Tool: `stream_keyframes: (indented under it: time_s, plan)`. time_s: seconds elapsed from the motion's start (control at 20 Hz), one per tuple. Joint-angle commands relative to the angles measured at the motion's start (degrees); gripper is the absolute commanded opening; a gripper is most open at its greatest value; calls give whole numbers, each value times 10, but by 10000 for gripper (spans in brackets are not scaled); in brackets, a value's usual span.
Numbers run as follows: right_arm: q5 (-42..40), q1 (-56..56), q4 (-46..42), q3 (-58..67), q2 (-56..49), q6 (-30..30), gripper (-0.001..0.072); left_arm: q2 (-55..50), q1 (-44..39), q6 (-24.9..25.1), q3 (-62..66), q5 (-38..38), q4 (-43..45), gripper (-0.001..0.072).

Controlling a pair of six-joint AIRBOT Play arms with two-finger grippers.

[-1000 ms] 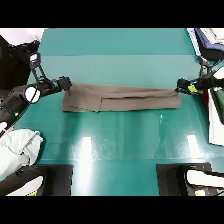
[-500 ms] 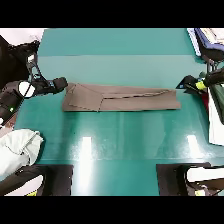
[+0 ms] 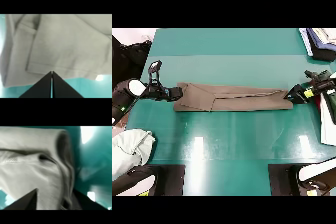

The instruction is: Fold the shirts.

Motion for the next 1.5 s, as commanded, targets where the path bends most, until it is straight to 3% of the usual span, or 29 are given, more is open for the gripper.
stream_keyframes:
  time_s: [0.0,0.1,0.15,0.35,0.6,0.9,1.45]
  plan:
    - [-18,22,4,1,-19,-24,352,-1,-2,27,1,-20,-61,32]
    - [-26,30,7,1,-16,-50,65,-1,-24,27,1,-22,-61,32]
    - [-26,34,16,1,-12,-64,15,-1,-42,27,1,-17,-60,31]
    - [-26,29,97,1,32,-81,11,-47,-111,22,44,-7,-61,31]
    - [-17,68,204,42,116,-80,10,-219,-194,23,230,-19,-60,31]
    - [-9,188,211,185,148,-42,10,-417,-240,11,435,-75,-60,30]
    - [-27,305,209,231,148,-28,10,-414,-213,7,450,-79,-26,30]
